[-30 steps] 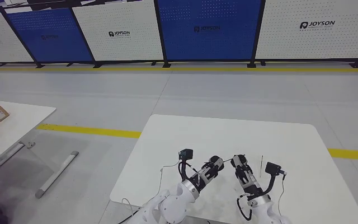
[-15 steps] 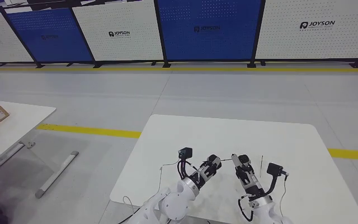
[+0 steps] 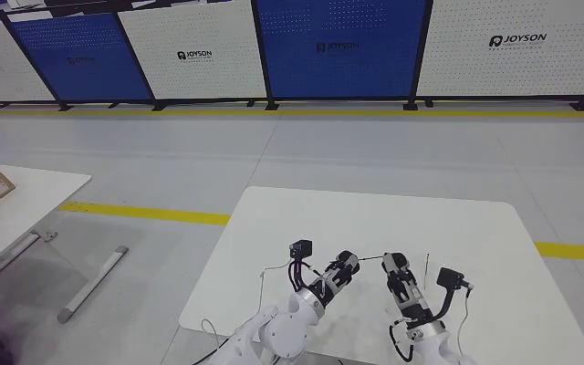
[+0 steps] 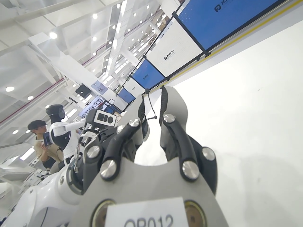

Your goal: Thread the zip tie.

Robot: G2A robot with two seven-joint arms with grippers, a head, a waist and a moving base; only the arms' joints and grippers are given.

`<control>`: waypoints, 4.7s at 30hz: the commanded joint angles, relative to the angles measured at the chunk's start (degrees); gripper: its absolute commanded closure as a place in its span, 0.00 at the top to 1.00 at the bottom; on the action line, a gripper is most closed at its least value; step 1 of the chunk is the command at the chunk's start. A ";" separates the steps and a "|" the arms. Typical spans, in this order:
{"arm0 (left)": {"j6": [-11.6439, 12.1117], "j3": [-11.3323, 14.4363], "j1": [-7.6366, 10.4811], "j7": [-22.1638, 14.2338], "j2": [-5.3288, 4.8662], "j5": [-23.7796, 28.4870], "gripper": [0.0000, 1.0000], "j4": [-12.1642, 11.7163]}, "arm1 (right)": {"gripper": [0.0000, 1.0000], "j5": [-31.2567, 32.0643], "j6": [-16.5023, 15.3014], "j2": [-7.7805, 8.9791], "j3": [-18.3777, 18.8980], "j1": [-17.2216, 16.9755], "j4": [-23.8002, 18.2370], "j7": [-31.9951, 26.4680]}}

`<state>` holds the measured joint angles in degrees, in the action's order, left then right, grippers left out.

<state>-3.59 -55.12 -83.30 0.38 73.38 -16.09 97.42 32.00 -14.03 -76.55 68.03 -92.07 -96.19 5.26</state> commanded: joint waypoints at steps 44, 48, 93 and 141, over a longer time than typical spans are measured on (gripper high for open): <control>4.02 -0.82 -1.30 -0.41 -0.03 -0.09 0.00 1.28 | 0.00 -5.61 -2.98 0.24 1.30 -0.14 -0.46 -3.76; 4.09 -0.72 -1.19 -0.58 0.00 -0.23 0.00 1.27 | 0.00 -5.11 -2.82 0.24 1.26 -0.15 -0.52 -3.43; 4.35 -1.27 -1.74 -0.79 -0.10 -1.42 0.16 0.98 | 0.00 0.52 0.40 0.31 0.73 -0.76 -1.14 -1.92; 3.19 -2.92 -2.17 -1.09 0.69 13.83 0.00 3.47 | 1.00 5.51 0.81 1.02 2.78 -0.88 0.32 -3.82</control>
<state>-0.19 -57.75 -85.55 -0.24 74.04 -4.39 100.80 36.00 -13.15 -75.56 70.91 -93.08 -96.09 1.31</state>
